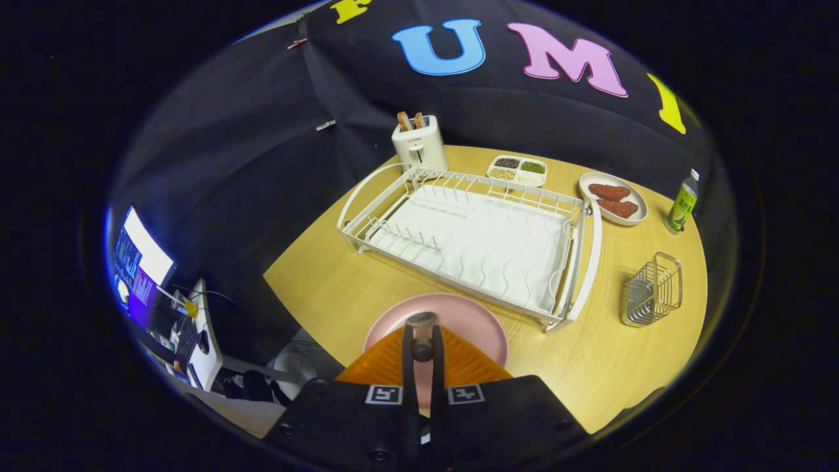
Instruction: Take the plate from the dish rack, then take the spoon from the basket and place it into the plate.
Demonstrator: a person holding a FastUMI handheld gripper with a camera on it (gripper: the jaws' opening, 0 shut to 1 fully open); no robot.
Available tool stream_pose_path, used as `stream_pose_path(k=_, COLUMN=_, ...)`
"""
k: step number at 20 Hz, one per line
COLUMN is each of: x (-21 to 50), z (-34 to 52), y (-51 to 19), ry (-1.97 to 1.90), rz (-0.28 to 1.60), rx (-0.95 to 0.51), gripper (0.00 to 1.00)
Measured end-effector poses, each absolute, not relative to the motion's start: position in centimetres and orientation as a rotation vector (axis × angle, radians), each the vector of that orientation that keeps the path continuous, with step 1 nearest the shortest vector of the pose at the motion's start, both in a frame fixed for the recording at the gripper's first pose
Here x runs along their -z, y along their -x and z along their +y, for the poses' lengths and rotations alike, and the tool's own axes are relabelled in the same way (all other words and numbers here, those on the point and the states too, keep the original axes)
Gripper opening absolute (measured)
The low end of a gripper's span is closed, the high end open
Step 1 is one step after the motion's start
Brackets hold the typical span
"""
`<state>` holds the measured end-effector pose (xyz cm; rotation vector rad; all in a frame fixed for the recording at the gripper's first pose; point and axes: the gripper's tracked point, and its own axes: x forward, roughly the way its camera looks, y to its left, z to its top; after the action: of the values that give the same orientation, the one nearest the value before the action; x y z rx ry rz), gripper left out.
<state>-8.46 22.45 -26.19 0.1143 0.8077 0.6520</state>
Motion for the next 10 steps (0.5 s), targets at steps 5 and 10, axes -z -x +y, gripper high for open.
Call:
stream_pose_path(k=5, x=28.2, z=23.0, y=8.6, ry=-0.078, rz=0.823, rx=-0.686, gripper=0.10)
stream_pose_path(k=10, x=29.6, z=22.5, y=9.4, ry=-0.068, rz=0.833, rx=-0.743, gripper=0.10)
